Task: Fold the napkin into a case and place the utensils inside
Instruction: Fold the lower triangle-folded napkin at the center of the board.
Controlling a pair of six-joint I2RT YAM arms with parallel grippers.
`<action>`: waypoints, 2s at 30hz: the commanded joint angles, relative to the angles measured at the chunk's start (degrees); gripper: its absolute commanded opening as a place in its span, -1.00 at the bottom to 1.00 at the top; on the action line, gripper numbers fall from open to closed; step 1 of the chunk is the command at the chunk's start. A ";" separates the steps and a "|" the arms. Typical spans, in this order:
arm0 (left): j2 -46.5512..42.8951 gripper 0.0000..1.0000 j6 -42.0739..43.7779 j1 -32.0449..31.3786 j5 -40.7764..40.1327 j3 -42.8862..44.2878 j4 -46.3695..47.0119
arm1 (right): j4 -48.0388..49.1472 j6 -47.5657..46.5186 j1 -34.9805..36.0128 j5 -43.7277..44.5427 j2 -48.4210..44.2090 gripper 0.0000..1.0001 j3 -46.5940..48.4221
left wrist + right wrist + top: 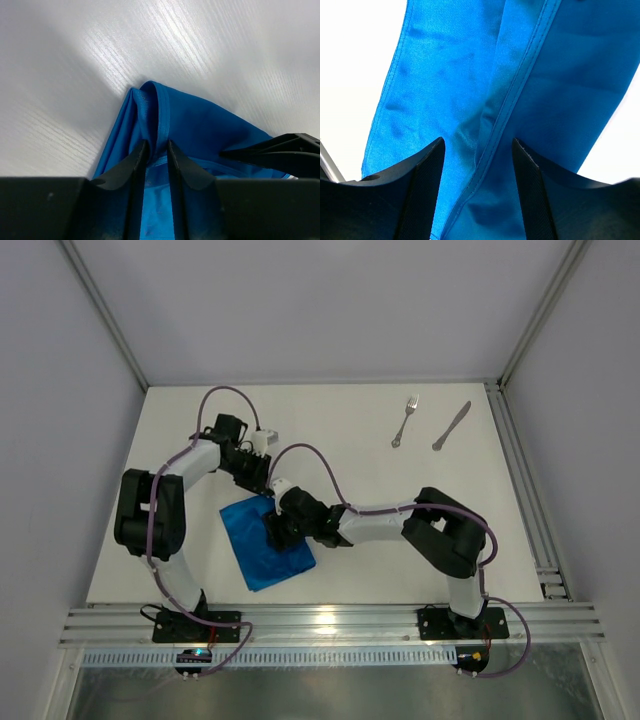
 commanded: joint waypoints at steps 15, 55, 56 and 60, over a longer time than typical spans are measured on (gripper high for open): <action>-0.01 -0.99 1.86 0.08 0.81 3.04 0.23 | -3.79 3.47 -1.90 -0.68 -7.66 0.20 2.70; -0.54 -0.22 3.88 0.08 2.83 3.30 -1.61 | 0.87 13.41 -8.59 -10.61 -14.78 -0.07 -16.99; -0.89 -0.22 3.88 0.08 2.83 3.30 -1.61 | 0.78 13.58 -8.59 -10.70 -15.22 -0.07 -17.34; -1.42 -0.31 3.88 0.08 3.01 3.65 -2.14 | 1.04 14.46 -8.59 -11.05 -16.54 -0.07 -19.27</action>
